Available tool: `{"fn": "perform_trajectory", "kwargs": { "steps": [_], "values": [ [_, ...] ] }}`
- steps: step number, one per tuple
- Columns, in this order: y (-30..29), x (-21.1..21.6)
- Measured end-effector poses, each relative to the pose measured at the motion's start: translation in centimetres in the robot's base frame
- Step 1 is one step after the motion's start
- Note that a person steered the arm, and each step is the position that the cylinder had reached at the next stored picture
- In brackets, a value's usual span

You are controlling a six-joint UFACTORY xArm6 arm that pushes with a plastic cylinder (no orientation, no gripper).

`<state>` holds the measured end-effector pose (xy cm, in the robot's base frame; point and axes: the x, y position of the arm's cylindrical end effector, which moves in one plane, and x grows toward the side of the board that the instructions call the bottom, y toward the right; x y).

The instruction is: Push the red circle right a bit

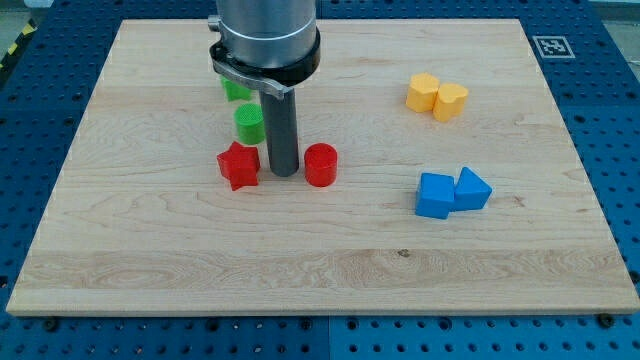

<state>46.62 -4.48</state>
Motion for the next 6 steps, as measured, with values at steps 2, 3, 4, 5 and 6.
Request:
{"fn": "perform_trajectory", "kwargs": {
  "steps": [2,3,4,5,6],
  "values": [
    [0.0,-0.1],
    [0.6,-0.1],
    [1.8,-0.1],
    [2.7,-0.1],
    [2.4,-0.7]
  ]
}}
